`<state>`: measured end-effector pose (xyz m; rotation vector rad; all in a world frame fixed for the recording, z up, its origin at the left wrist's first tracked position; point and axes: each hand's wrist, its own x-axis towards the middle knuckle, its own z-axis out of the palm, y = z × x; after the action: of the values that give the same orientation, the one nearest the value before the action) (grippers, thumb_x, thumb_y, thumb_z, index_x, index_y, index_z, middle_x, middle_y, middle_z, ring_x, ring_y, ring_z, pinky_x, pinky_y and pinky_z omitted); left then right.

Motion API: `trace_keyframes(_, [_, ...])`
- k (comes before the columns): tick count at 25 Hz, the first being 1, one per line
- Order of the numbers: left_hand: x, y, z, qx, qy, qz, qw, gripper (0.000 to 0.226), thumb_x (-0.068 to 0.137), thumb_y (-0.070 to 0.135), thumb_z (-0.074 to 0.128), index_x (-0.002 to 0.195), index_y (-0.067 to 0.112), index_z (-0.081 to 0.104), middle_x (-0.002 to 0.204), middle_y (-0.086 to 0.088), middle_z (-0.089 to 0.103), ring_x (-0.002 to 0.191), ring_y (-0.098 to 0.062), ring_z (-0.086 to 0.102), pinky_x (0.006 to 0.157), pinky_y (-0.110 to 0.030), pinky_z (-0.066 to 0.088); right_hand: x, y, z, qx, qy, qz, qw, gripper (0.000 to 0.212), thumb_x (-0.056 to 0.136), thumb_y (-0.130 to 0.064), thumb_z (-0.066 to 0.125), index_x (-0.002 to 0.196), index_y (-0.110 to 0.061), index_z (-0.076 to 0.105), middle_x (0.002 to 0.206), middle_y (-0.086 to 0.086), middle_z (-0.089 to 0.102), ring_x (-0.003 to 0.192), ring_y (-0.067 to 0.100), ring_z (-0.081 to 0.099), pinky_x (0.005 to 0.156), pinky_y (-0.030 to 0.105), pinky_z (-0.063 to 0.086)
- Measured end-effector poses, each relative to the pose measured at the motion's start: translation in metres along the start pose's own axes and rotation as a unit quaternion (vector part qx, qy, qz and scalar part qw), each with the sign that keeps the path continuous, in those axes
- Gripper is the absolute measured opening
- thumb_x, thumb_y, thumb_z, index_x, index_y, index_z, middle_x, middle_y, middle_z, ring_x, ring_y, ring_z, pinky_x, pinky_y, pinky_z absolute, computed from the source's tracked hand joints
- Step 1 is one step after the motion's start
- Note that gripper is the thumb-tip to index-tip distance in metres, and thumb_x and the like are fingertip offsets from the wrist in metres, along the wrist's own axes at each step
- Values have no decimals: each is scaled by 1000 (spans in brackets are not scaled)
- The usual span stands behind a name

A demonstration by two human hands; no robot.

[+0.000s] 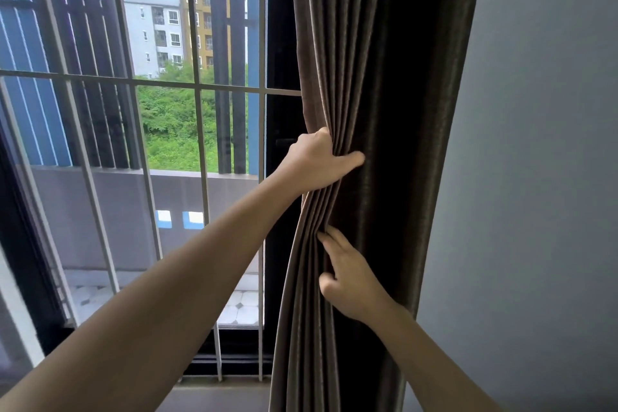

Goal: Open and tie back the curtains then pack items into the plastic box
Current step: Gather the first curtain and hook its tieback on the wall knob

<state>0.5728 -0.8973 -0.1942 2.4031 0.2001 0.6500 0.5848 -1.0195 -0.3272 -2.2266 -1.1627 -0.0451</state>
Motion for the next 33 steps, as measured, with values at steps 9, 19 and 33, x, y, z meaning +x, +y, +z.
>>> trace_keyframes(9, [-4, 0, -1, -23, 6, 8, 1000, 27, 93, 20, 43, 115, 4, 47, 99, -7, 54, 81, -19, 56, 62, -24, 42, 3, 9, -67, 43, 493, 50, 868, 64, 80, -20, 66, 135, -18, 34, 150, 9, 32, 136, 18, 34, 117, 35, 22])
trace_keyframes(19, [-6, 1, -5, -36, -25, 30, 999, 12, 95, 17, 44, 97, 6, 46, 86, -3, 53, 68, -13, 53, 53, -19, 41, 19, 35, -7, 18, 122, 20, 992, 28, 90, 4, 45, 116, -2, 55, 93, 14, 66, 73, 20, 60, 77, 31, 56])
trace_keyframes(33, [-1, 12, 5, 24, -17, 20, 999, 47, 83, 52, 57, 99, 8, 52, 89, -4, 58, 75, -16, 61, 65, -29, 55, 12, 22, 17, 394, 32, 37, 918, 41, 100, -24, 28, 136, -12, 44, 138, 9, 50, 122, 10, 48, 108, 26, 37])
